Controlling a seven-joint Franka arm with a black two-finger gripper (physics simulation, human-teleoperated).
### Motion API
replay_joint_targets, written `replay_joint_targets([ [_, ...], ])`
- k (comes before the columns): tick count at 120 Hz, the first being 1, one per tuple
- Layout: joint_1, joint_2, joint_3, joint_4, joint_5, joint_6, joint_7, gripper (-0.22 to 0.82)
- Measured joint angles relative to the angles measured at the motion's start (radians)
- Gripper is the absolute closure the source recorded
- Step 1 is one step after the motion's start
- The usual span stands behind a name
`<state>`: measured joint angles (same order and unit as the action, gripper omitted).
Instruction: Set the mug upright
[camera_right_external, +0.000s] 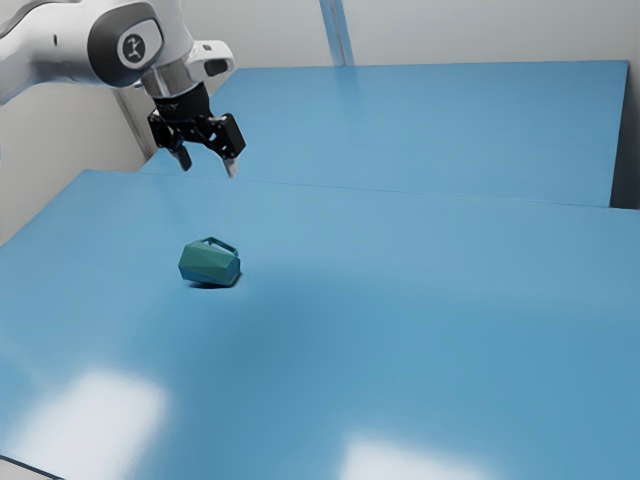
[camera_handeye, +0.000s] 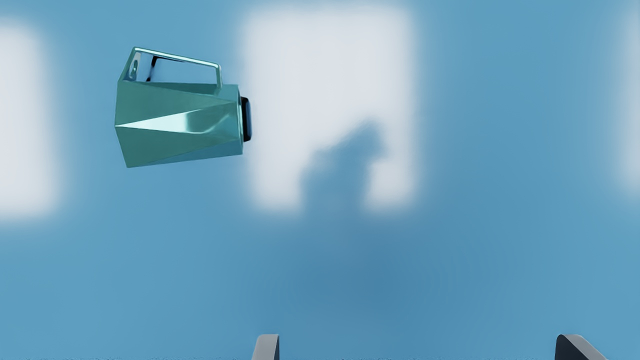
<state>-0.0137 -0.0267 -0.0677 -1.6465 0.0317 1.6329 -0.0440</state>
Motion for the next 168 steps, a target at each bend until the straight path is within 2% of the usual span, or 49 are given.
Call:
replay_joint_targets([
  [35, 0.048, -0.004, -0.002, -0.004, -0.038, -0.024, 0.001, 0.00],
  [64, 0.132, 0.030, -0.001, -0.087, -0.193, -0.007, 0.055, 0.00],
  [85, 0.208, 0.066, -0.002, -0.136, -0.291, 0.044, 0.197, 0.00],
  [111, 0.368, 0.127, -0.002, -0.160, -0.370, 0.103, 0.398, 0.00],
  [168, 0.525, 0.358, -0.003, -0.094, -0.615, 0.174, 0.766, 0.00],
])
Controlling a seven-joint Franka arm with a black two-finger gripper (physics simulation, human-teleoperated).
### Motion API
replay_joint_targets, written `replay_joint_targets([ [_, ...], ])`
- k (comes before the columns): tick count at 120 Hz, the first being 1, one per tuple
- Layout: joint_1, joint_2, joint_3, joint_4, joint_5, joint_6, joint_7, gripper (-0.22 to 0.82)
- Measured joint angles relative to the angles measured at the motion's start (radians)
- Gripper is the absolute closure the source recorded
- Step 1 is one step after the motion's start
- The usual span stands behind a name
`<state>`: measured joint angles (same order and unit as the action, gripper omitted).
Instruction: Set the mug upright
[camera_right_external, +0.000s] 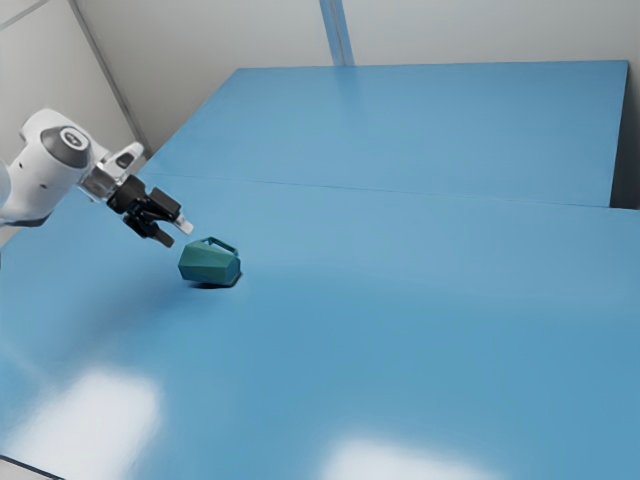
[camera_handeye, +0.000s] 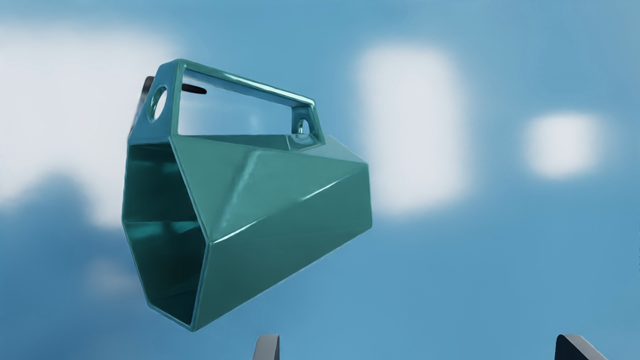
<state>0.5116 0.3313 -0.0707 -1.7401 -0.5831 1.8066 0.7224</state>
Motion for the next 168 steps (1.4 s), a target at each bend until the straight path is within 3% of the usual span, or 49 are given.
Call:
replay_joint_targets([
  [32, 0.043, 0.132, 0.000, 0.098, -0.065, 0.005, 0.133, 0.00],
  [113, 0.077, 0.276, -0.002, 0.153, -0.204, -0.067, 0.293, 0.01],
  [168, 0.087, 0.281, -0.011, 0.154, -0.247, -0.139, 0.337, 0.57],
])
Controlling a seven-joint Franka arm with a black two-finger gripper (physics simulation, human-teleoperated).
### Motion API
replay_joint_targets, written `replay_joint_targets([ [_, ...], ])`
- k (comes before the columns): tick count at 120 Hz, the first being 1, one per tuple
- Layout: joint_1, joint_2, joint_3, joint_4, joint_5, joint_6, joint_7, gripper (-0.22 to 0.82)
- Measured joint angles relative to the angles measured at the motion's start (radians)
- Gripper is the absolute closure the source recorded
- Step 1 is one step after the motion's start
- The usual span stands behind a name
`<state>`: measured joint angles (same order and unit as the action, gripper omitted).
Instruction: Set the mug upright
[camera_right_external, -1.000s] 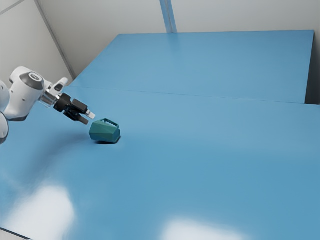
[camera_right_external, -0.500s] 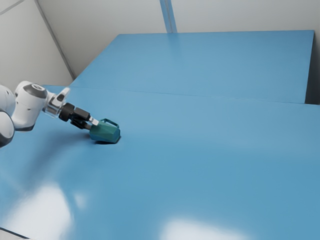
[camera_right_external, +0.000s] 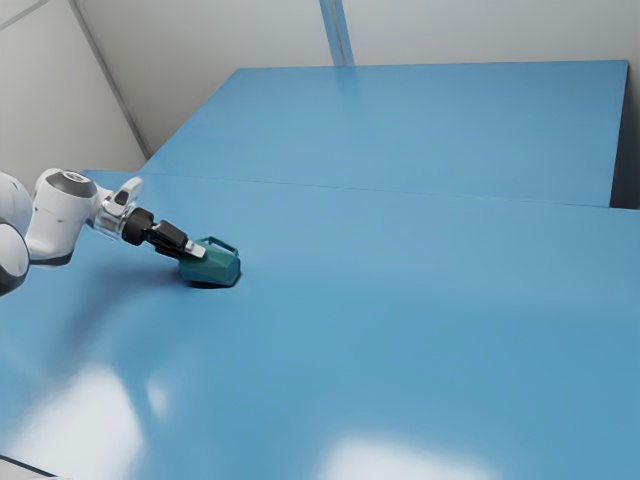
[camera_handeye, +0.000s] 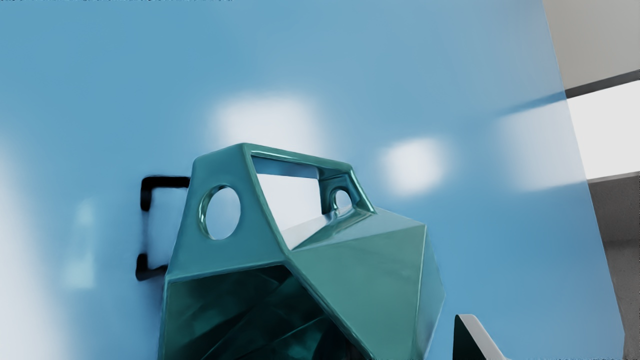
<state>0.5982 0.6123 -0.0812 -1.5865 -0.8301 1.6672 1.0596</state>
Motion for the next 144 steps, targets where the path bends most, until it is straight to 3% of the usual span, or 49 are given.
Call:
replay_joint_targets([
  [24, 0.011, -0.007, -0.017, -0.001, -0.002, -0.014, 0.012, 0.71],
  [71, -0.002, -0.081, -0.046, -0.024, 0.024, 0.009, 0.029, 0.78],
  [104, -0.032, -0.261, -0.145, -0.147, 0.276, 0.191, -0.020, 0.79],
  [144, -0.076, -0.405, -0.260, -0.307, 0.582, 0.399, -0.227, 0.79],
])
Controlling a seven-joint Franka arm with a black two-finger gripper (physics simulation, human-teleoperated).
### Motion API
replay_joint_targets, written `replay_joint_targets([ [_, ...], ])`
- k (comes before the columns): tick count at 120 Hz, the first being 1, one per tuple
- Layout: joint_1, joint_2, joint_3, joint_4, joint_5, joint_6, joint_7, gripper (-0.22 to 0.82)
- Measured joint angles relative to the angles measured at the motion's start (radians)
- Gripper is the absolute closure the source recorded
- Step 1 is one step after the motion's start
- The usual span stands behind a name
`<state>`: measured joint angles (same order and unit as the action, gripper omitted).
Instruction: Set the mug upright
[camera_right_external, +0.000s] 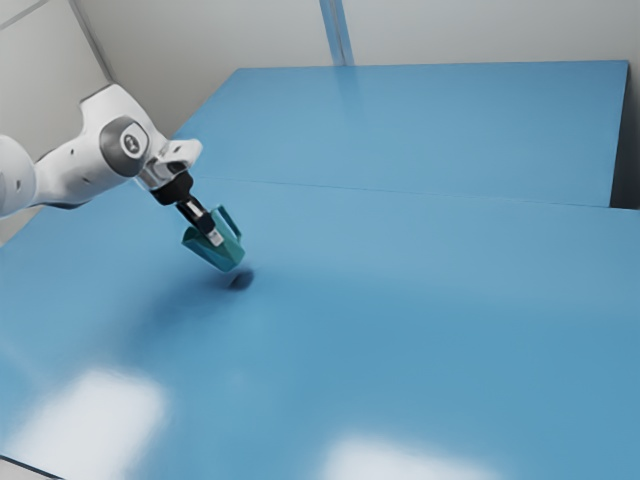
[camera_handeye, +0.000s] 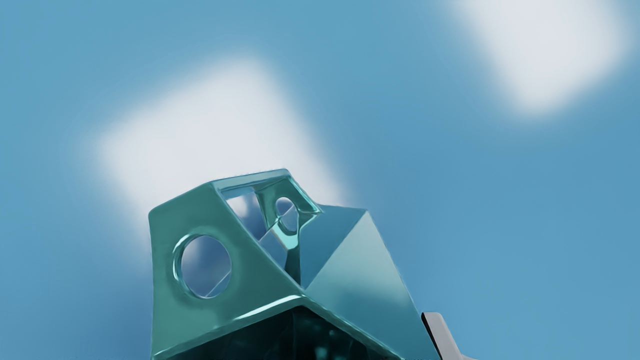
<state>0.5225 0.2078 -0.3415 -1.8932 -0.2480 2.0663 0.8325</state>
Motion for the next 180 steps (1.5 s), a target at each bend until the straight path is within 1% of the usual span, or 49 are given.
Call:
replay_joint_targets([
  [15, -0.002, -0.064, -0.030, -0.098, 0.029, 0.073, -0.076, 0.79],
  [29, 0.002, -0.102, -0.065, -0.158, 0.056, 0.125, -0.145, 0.79],
  [46, -0.001, -0.133, -0.116, -0.212, 0.084, 0.163, -0.230, 0.79],
  [61, -0.005, -0.162, -0.142, -0.255, 0.101, 0.186, -0.294, 0.79],
  [100, -0.002, -0.208, -0.181, -0.328, 0.111, 0.208, -0.422, 0.79],
  [133, -0.033, -0.207, -0.179, -0.354, 0.123, 0.212, -0.492, 0.78],
  [137, -0.036, -0.207, -0.180, -0.354, 0.123, 0.212, -0.498, 0.74],
  [153, -0.046, -0.207, -0.182, -0.354, 0.123, 0.212, -0.516, 0.44],
  [160, -0.049, -0.208, -0.186, -0.354, 0.124, 0.212, -0.523, 0.34],
  [169, -0.054, -0.210, -0.189, -0.354, 0.124, 0.212, -0.530, 0.24],
  [180, -0.058, -0.213, -0.194, -0.354, 0.125, 0.212, -0.539, 0.15],
])
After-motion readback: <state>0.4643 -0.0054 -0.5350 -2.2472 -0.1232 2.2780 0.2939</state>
